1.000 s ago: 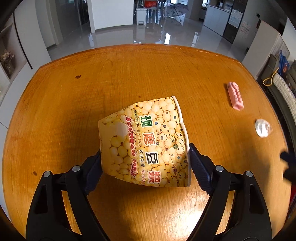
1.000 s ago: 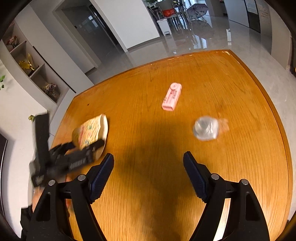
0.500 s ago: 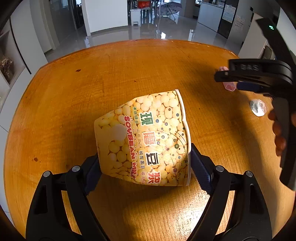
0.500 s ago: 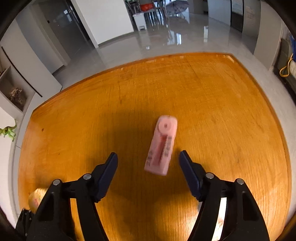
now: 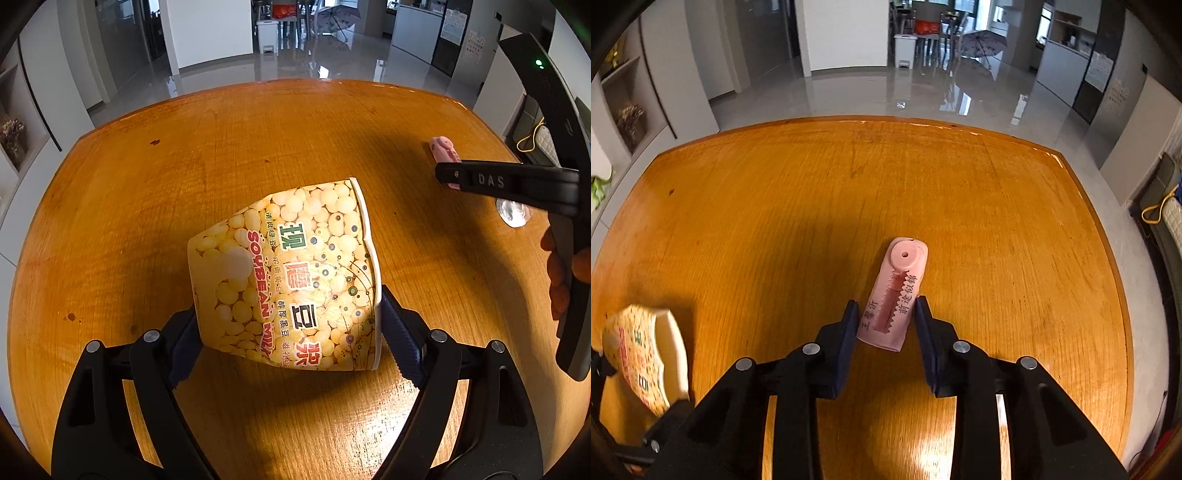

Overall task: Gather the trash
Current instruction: 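Grasp the pink plastic case with the right tool while the left tool holds the cup, then carry the cup and pink case over the black trash bag and release both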

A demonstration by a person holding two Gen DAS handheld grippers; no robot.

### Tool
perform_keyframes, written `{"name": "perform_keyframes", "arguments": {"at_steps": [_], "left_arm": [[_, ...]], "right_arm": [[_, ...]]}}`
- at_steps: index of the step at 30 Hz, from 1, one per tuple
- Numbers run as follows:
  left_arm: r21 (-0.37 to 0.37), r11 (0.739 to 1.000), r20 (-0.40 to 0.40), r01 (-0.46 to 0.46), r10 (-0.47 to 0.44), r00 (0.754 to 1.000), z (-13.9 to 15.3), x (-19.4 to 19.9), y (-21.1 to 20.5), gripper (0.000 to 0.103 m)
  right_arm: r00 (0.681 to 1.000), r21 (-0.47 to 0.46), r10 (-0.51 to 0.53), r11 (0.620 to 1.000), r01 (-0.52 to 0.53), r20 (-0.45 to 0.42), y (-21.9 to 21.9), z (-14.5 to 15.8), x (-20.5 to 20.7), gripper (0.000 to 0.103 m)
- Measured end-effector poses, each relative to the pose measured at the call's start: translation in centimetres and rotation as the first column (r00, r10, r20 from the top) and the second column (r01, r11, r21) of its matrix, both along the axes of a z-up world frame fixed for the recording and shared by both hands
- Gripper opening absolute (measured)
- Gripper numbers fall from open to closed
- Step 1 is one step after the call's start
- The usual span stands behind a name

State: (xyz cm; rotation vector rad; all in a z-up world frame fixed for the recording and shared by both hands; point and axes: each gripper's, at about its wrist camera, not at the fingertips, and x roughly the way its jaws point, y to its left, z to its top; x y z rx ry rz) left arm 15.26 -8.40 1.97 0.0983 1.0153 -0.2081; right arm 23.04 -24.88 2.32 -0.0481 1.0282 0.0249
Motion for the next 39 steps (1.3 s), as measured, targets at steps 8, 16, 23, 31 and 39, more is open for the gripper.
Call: {"name": "perform_keyframes", "arguments": {"at_steps": [8, 16, 23, 31, 39], "left_arm": [[-0.035, 0.999, -0.011, 0.013, -0.013, 1.000, 0.3, -1.8, -0.5, 0.082], [-0.073, 0.997, 0.015, 0.035, -0.034, 0.999, 2.0, -5.0, -0.8, 0.082], [-0.099, 0.994, 0.034, 0.048, -0.045, 0.998, 3.5, -8.7, -0.1, 0.082], [-0.103, 0.989, 0.060, 0.110, -0.104, 0.993, 4.6, -13.3, -1.0, 0.082], [-0.123, 0.973, 0.083, 0.197, -0.188, 0.979, 4.8, -17.3, -3.6, 0.082]], "right_arm": [[0.998, 0.018, 0.066, 0.998, -0.066, 0.025, 0.2, 1.6, -5.3, 0.028], [0.992, 0.028, 0.121, 0.992, -0.122, 0.021, 0.6, 3.4, -11.0, 0.027], [0.994, 0.116, 0.105, 0.987, -0.107, 0.024, -0.7, 4.5, -16.7, 0.027], [0.995, 0.137, 0.073, 0.987, -0.082, 0.069, -2.3, 5.5, -23.8, 0.027], [0.994, 0.160, 0.037, 0.986, -0.054, 0.105, -4.8, 6.0, -29.4, 0.027]]}}
